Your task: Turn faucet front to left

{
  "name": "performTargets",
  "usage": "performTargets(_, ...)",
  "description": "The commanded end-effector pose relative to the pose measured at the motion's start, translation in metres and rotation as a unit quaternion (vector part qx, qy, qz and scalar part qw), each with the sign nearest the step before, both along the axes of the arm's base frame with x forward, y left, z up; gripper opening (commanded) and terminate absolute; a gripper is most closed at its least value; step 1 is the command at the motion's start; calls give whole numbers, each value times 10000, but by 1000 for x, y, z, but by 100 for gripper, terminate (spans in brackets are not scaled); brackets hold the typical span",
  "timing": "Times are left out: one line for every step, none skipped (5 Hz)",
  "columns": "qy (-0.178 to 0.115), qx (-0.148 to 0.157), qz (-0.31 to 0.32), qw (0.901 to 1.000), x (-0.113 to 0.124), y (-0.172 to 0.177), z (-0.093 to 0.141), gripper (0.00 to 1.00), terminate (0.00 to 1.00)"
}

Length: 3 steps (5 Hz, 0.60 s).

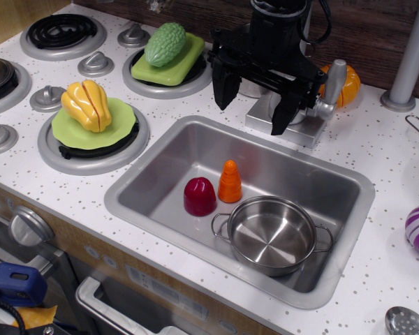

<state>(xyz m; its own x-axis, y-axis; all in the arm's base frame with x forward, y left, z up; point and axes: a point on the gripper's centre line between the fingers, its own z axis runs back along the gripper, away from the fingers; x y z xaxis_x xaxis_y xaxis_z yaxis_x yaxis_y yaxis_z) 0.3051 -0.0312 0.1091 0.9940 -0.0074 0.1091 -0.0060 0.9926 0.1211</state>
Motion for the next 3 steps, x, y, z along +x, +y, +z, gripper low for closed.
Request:
performTargets(0, 0, 0, 10000, 0, 0, 0, 100, 0)
performTargets(-187, -71, -38, 9998, -1, -14, 2, 100, 0)
performTargets(-403, -127, -137, 9990, -1, -24, 0, 100, 0)
